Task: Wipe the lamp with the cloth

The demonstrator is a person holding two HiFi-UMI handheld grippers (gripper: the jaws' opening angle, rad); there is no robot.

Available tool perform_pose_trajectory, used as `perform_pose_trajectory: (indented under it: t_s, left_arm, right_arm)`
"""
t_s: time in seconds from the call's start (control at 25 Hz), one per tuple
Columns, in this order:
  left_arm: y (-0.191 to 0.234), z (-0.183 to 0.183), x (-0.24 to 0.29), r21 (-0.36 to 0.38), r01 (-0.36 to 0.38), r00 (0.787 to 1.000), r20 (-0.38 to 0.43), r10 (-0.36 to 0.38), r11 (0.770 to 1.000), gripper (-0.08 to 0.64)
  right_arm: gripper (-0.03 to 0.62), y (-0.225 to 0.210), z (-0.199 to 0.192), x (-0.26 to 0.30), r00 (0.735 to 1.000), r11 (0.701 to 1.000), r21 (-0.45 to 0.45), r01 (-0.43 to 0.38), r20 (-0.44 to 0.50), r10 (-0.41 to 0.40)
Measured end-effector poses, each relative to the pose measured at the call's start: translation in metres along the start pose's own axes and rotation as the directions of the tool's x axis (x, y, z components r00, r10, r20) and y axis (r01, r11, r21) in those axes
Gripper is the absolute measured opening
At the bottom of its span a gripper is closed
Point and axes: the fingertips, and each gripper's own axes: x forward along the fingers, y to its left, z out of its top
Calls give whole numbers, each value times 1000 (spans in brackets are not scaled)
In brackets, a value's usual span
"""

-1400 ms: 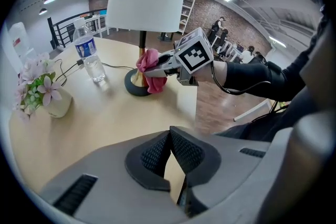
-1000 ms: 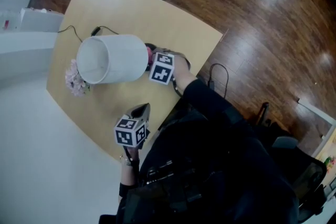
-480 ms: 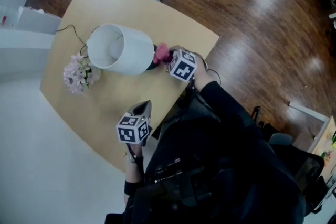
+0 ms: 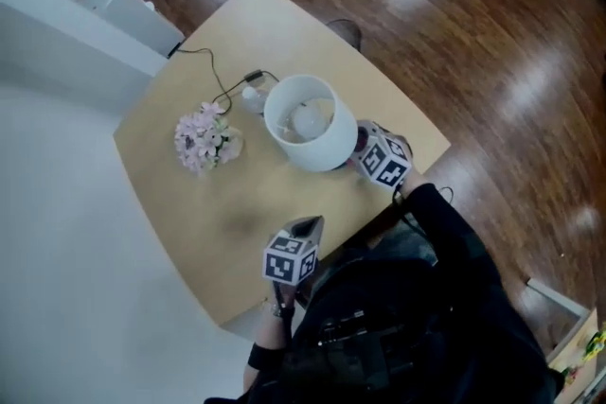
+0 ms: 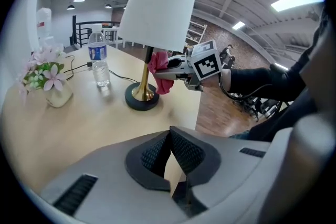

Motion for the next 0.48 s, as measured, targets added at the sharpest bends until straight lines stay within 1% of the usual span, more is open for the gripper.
perform_pose_trajectory:
  t_s: [0.12, 0.2, 0.24, 0.36, 0.48]
  left_arm:
    - [2, 6, 7, -39, -54, 999, -4, 54, 998, 2]
    - [2, 15, 14, -91, -96, 995, 4, 97, 991, 2]
    - [-1, 21, 18, -122, -114, 993, 9, 116, 986, 2]
    - [-22, 39, 30, -203, -163, 986, 10, 169, 965, 2]
    - [-44, 48, 44, -257, -215, 975, 3, 223, 942, 2]
  right_arm:
    - [127, 5, 3, 10, 997, 995, -75, -69, 18, 71]
    - [127, 4, 2, 12, 992, 987, -100, -124, 9, 125]
    - [127, 5, 2, 12, 986, 979, -123, -163, 3, 165]
    - [127, 13, 0, 6, 961, 934, -229, -275, -44, 272]
    - [127, 22, -6, -1, 931, 885, -290, -364, -102, 350]
